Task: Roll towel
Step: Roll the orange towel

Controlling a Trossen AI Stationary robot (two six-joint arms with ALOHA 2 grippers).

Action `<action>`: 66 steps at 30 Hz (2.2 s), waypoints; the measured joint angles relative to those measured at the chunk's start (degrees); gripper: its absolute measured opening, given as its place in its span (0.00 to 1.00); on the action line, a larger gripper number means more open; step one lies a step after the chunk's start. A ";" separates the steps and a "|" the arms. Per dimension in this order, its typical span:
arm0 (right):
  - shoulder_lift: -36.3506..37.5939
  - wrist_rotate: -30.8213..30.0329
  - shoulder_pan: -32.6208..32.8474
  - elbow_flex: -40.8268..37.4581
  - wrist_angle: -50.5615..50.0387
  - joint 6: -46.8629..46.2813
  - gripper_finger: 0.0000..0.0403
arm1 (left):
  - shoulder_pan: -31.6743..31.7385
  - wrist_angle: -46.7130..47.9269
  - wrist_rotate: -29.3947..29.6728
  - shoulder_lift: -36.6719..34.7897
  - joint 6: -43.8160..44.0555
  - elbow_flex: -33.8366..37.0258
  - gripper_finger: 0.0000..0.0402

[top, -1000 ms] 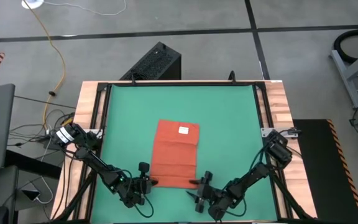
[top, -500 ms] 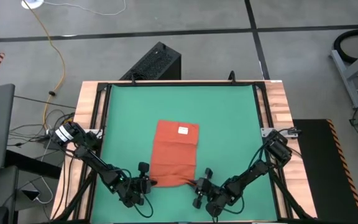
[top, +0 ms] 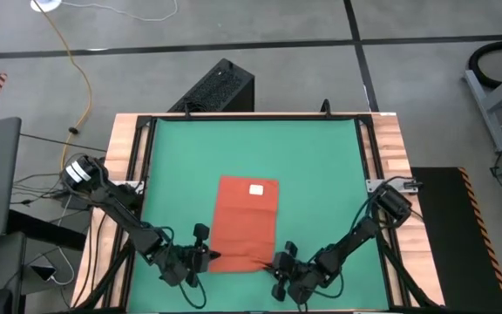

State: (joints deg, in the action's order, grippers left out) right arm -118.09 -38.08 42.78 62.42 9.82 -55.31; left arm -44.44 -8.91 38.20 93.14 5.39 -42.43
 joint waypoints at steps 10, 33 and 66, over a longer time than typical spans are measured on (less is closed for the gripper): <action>6.38 4.39 -2.99 -0.01 -3.50 -13.85 0.05 | 3.21 -9.67 -7.45 6.12 -2.76 3.91 0.00; 7.81 17.40 -9.19 0.17 -9.61 -34.31 0.05 | 3.29 -6.06 -12.28 6.98 -1.92 3.99 0.00; 7.89 30.46 -12.95 0.19 -5.39 -41.65 0.05 | -4.53 8.40 -3.33 -11.05 -1.21 4.06 0.00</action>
State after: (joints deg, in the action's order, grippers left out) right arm -110.19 -7.62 29.82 62.61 4.42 -96.96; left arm -48.97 -0.51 34.88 82.08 4.18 -38.37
